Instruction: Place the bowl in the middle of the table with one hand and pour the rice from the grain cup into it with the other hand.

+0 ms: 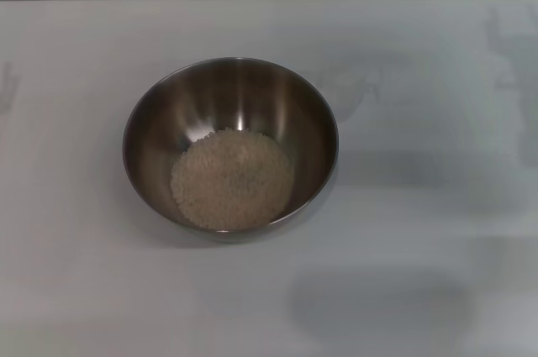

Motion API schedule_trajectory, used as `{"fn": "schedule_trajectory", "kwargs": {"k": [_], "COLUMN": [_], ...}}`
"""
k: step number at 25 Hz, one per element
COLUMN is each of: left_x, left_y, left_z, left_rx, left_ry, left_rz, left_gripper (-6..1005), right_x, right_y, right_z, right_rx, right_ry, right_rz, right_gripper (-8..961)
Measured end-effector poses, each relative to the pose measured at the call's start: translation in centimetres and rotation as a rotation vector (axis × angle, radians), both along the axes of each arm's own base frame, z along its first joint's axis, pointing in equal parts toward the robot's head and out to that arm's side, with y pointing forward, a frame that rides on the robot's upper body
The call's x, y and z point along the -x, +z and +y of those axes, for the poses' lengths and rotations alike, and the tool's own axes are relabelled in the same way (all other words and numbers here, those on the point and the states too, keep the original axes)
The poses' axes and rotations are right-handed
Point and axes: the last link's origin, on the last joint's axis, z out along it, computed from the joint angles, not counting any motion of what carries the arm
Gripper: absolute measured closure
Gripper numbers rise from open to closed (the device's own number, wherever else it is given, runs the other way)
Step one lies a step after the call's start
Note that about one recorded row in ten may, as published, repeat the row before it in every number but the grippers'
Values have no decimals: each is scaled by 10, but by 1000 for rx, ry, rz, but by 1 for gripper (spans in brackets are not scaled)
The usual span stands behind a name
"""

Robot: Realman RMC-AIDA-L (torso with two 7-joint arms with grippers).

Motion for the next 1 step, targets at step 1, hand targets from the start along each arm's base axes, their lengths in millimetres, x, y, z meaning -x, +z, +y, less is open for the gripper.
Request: {"fn": "schedule_trajectory", "kwargs": {"k": [1], "left_x": [0], "left_y": [0], "left_z": [-1], "left_rx": [-2], "left_ry": [0], "left_rz": [-2], "left_gripper": [190], "right_x": [-1], "right_y": [0], "right_z": [-1], "right_rx": [-1], "right_ry": [-2], "right_rz": [1], "right_gripper": [354]}}
